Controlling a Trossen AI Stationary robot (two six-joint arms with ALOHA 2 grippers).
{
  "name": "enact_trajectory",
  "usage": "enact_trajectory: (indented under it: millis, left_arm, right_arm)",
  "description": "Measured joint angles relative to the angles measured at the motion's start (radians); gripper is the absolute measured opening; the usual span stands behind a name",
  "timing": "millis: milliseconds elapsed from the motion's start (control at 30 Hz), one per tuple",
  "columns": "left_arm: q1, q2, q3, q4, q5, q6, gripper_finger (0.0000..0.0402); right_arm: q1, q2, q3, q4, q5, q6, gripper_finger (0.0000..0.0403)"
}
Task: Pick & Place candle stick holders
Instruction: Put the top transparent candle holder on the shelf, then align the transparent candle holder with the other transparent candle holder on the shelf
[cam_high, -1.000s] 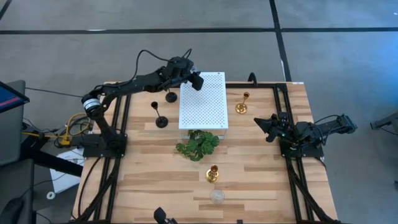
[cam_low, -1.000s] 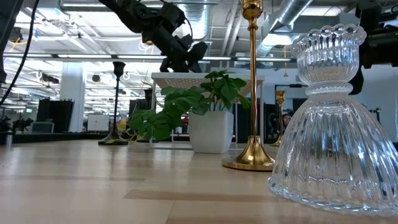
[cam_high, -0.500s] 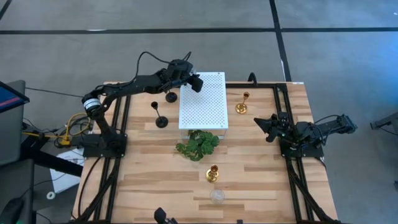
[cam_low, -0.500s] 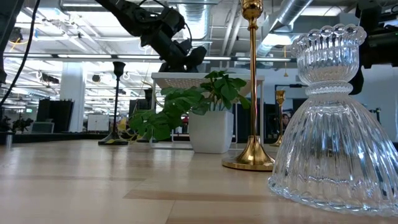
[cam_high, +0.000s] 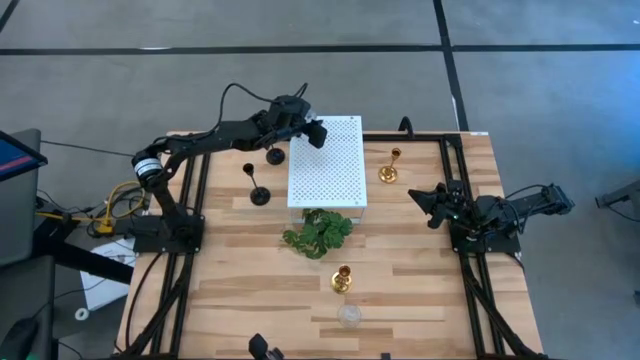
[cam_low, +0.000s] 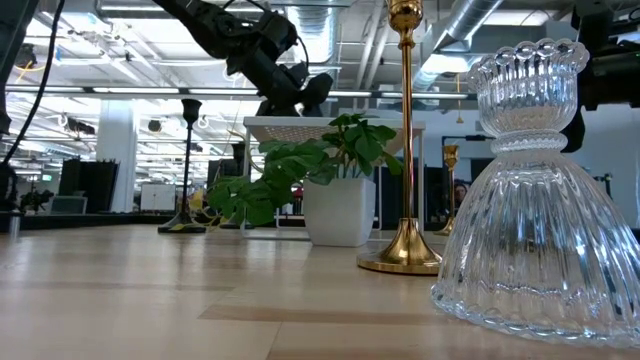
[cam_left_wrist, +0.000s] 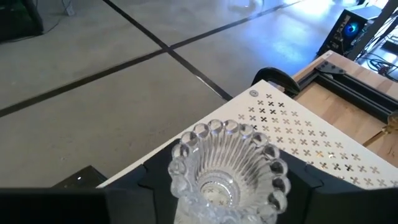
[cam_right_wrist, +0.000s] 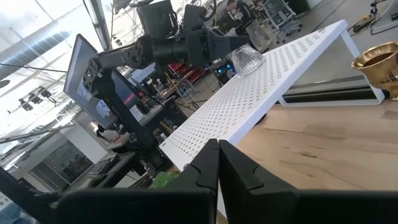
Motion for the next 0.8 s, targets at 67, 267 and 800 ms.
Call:
enact_trajectory:
  millis: [67, 267, 800]
  left_arm:
    - [0.0, 0.0, 0.0, 0.005, 0.0, 0.0, 0.0203]
    - [0.0, -0.005, 0.0, 0.037, 0.004, 0.001, 0.025]
    - [-0.029, -0.166, -0.001, 0.071, 0.181, 0.024, 0.0312]
  right_arm:
    - [0.0, 0.0, 0.0, 0.0, 0.0, 0.0, 0.0]
    - [0.0, 0.0, 0.0, 0.0, 0.0, 0.0, 0.0]
    - [0.0, 0.0, 0.0, -0.001, 0.0, 0.0, 0.0]
